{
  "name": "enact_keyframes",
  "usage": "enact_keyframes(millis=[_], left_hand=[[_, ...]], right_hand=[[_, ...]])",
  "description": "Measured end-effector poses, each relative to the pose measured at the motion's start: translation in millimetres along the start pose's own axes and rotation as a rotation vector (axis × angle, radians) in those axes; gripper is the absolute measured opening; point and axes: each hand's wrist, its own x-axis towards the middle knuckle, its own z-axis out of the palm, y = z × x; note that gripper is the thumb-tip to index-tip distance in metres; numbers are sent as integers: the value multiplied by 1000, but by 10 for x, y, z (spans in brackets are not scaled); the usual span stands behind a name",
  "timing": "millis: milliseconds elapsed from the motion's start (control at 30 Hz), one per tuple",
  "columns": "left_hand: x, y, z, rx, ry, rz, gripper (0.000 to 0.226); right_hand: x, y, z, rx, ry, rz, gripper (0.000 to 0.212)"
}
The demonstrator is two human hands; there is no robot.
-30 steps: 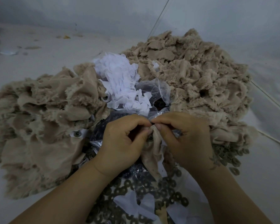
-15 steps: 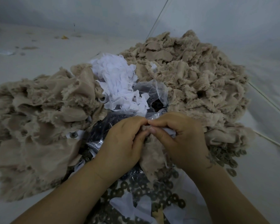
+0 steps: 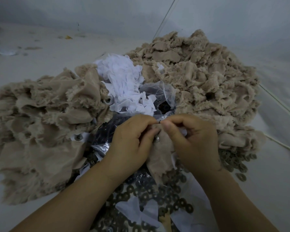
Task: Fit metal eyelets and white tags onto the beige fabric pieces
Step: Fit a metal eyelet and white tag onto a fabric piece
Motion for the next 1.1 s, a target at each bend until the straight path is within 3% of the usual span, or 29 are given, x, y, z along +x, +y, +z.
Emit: enact_keyframes(millis=[133, 233, 367, 533, 633, 800, 833, 900, 1000, 1100], left_hand=[[44, -23, -11, -148, 76, -145, 8], [26, -21, -16, -166, 95, -153, 7], [21, -30, 4, -234, 101, -234, 7], [24, -26, 31, -259, 147, -300, 9], [22, -29, 52, -228, 157, -275, 13], [20, -62, 76, -221, 236, -301, 14], [20, -71, 77, -221, 257, -319, 15], [26, -69, 77, -226, 280, -349, 14], [26, -36, 87, -242, 232, -363, 11], [39, 11, 53, -175, 199, -282, 13]], right_hand=[[8, 12, -59, -69, 156, 190, 35], [28, 31, -135, 66, 3, 417, 54], [23, -27, -128, 478, -255, 661, 47], [24, -14, -90, 664, -269, 839, 33], [21, -43, -83, 700, -242, 916, 52], [30, -41, -131, 750, -311, 924, 69], [28, -41, -139, 746, -339, 886, 66], [-7, -27, -127, 605, -353, 756, 40], [-53, -14, -65, 456, -268, 662, 13], [-60, -35, -31, 436, -201, 654, 21]])
